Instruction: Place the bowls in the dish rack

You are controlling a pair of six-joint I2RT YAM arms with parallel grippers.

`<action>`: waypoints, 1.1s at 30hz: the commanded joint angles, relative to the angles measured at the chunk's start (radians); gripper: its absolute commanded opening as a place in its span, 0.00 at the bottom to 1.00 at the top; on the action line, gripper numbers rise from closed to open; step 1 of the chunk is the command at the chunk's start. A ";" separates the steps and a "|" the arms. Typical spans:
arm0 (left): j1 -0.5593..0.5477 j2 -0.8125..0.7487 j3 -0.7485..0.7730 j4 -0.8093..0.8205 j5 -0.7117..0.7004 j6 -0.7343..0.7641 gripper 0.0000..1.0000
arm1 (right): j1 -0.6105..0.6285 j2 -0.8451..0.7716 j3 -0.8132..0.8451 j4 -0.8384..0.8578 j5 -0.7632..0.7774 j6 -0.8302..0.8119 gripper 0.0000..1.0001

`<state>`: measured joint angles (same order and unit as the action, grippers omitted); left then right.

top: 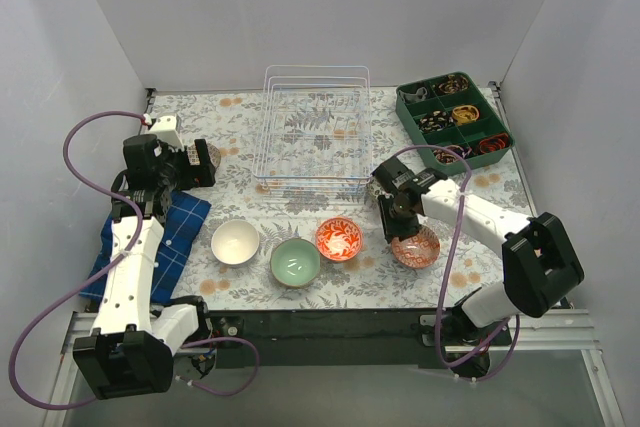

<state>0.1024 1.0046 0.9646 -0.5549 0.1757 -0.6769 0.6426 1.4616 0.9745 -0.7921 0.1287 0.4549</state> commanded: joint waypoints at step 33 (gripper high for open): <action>-0.049 0.212 0.258 0.070 0.291 0.036 0.98 | -0.219 -0.181 0.506 0.069 -0.151 -0.426 0.01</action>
<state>0.0711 1.1988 1.1393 -0.4889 0.3664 -0.6571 0.4301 1.2434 1.3262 -0.8688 0.1303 0.0875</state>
